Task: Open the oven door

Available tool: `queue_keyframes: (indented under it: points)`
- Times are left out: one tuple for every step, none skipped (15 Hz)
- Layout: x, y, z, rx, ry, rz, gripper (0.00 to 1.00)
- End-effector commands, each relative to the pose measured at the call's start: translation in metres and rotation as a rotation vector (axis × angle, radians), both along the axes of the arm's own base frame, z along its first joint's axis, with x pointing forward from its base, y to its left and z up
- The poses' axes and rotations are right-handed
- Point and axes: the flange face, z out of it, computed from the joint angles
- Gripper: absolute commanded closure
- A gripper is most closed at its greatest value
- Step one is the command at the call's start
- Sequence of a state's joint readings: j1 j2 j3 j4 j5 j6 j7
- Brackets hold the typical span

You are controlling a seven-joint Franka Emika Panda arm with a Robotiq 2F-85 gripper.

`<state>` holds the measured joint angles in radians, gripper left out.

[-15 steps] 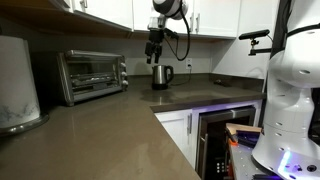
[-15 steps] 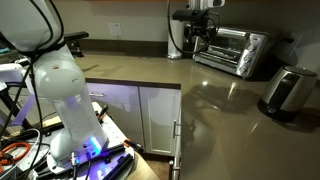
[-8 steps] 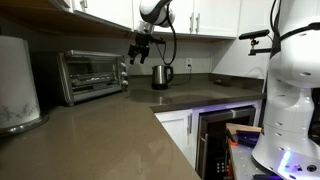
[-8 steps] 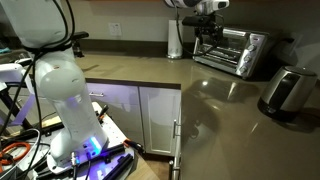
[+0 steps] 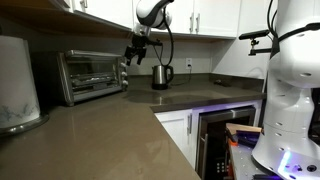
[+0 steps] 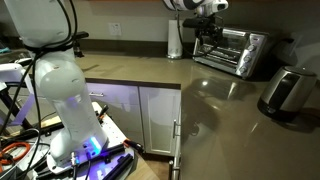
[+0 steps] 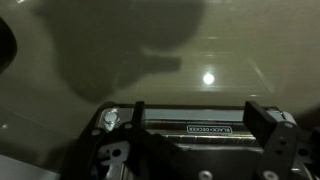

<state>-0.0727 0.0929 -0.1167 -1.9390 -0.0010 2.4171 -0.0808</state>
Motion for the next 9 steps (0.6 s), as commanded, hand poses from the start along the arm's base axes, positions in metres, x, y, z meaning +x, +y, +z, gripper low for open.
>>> queue_keyframes:
  points:
    - [0.021, 0.03, -0.015, -0.05, -0.016, 0.035, 0.0]
    - [0.024, 0.041, -0.021, -0.059, -0.037, 0.043, 0.0]
    - [0.027, 0.05, -0.024, -0.078, -0.048, 0.041, 0.0]
    - [0.028, 0.059, -0.028, -0.096, -0.066, 0.025, 0.0]
    - [0.028, 0.066, -0.031, -0.123, -0.088, 0.001, 0.0]
    - [0.029, 0.07, -0.033, -0.146, -0.116, -0.035, 0.0]
    - [0.03, 0.073, -0.033, -0.163, -0.141, -0.062, 0.0]
    - [0.031, 0.076, -0.032, -0.179, -0.168, -0.1, 0.0]
    - [0.032, 0.077, -0.031, -0.194, -0.195, -0.134, 0.0]
